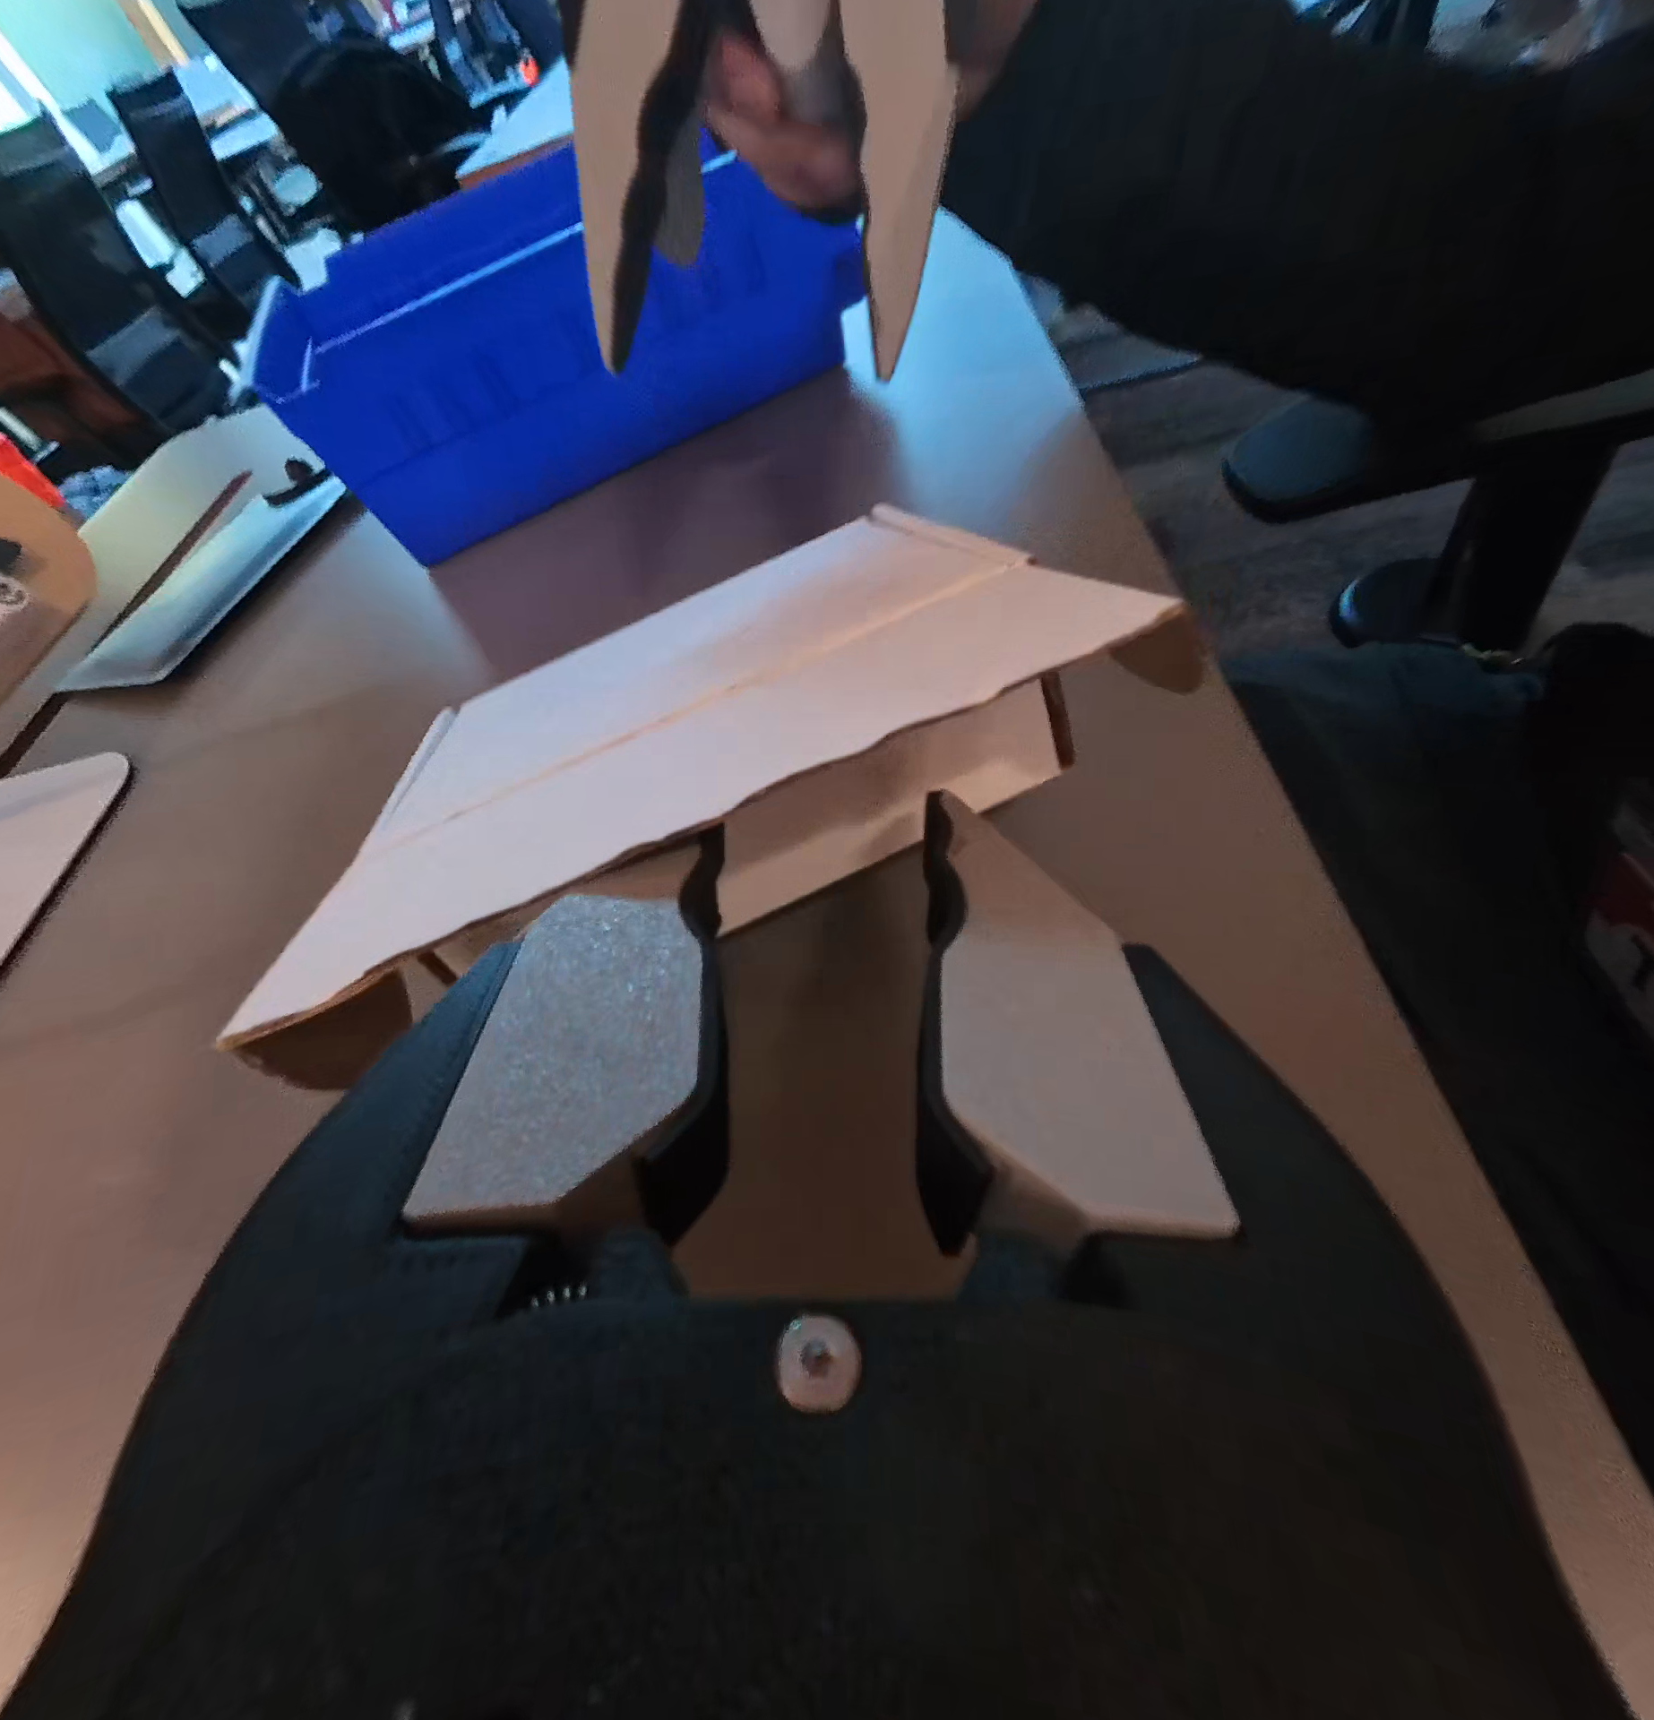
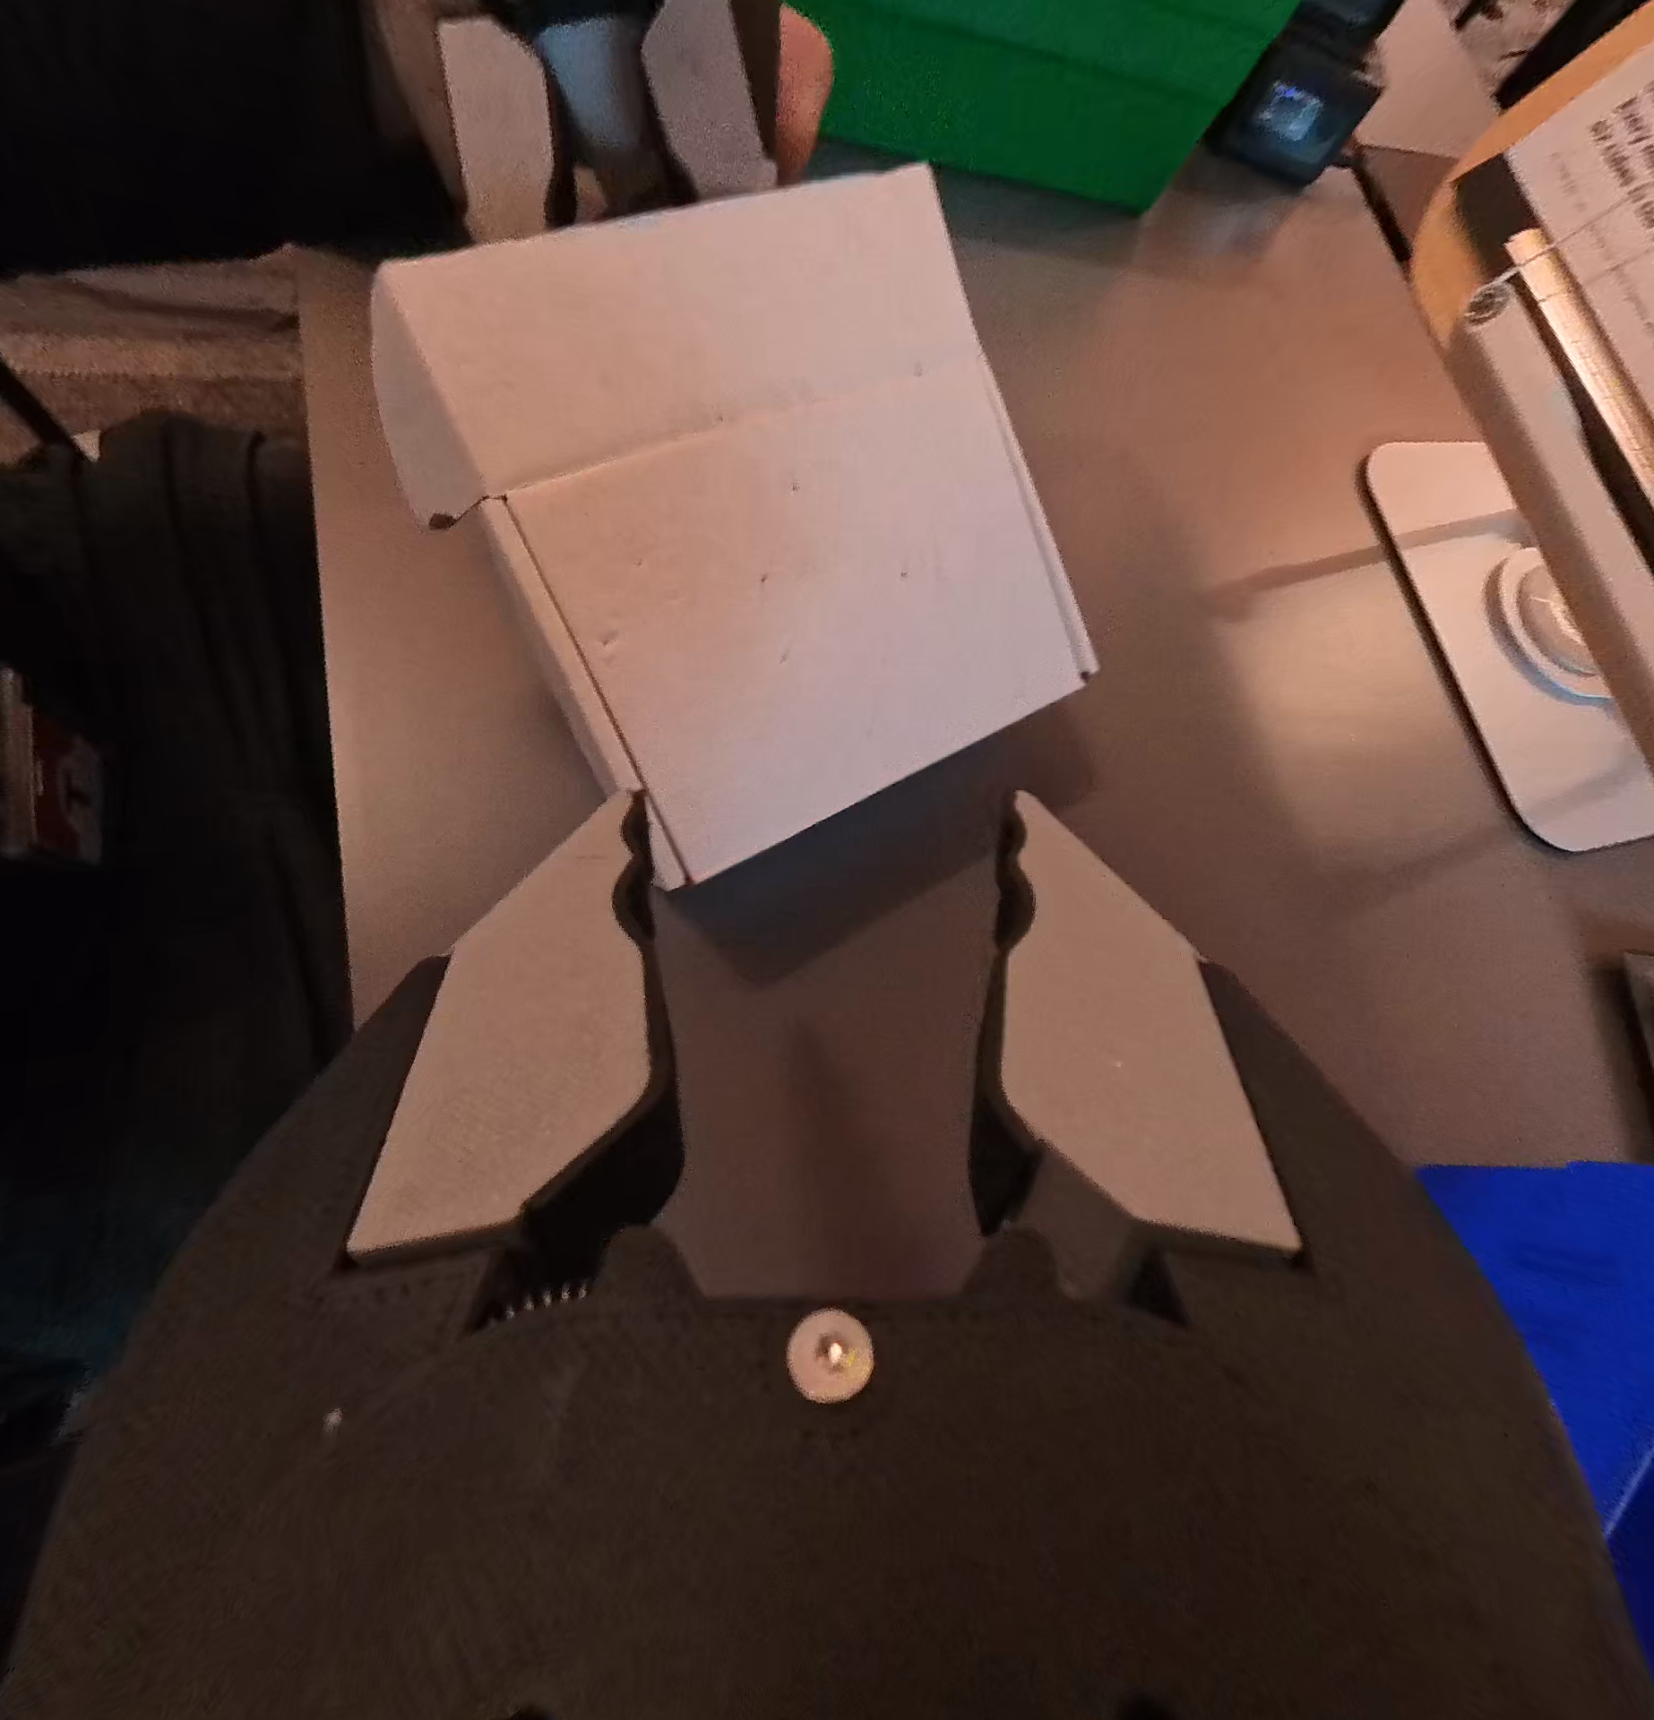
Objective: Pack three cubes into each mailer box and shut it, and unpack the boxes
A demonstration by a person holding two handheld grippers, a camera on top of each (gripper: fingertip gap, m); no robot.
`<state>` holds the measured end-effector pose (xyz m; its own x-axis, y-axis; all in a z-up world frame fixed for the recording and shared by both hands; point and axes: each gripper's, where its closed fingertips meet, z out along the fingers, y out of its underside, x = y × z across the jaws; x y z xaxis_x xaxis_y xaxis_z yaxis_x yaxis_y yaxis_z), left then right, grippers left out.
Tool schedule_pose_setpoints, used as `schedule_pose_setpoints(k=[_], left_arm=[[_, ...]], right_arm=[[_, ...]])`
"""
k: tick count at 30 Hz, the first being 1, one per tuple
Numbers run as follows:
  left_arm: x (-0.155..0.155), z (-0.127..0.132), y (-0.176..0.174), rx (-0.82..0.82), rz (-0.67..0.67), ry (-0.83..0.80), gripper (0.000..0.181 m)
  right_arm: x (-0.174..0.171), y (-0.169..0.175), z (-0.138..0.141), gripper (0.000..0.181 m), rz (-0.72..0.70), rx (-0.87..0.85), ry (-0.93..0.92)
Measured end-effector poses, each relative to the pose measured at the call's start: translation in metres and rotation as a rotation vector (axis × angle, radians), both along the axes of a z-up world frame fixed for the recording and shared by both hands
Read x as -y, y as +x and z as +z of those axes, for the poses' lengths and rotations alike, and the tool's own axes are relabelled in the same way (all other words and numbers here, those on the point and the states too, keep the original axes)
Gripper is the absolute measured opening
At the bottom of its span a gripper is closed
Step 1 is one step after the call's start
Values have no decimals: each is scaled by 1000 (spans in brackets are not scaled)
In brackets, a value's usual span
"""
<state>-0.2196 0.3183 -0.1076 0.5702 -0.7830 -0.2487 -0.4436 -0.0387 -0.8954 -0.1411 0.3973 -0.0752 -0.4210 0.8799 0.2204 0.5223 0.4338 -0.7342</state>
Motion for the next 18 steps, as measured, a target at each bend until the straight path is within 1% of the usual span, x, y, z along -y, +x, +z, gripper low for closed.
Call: schedule_pose_setpoints(k=[2,4,9,12,14,16,18], left_arm=[[-4,-5,-3,-27,28,-7,44],[-7,-4,-8,-41,57,2,44],[-17,1,-20,-62,135,58,45],[-19,4,-21,-82,152,96,44],[-16,9,-15,-51,123,114,41],[-10,16,-8,-3,75,121,34],[-6,17,-4,16,41,118,26]], right_arm=[[-7,-2,3,82,-39,-18,-8],[-13,-3,4,86,-69,-25,-17],[-15,-4,5,85,-73,-39,5],[-9,-6,2,85,-52,-30,7],[-2,-9,-3,82,-27,-10,-4],[2,-10,-18,69,-6,58,12],[7,-7,-32,64,22,127,5]])
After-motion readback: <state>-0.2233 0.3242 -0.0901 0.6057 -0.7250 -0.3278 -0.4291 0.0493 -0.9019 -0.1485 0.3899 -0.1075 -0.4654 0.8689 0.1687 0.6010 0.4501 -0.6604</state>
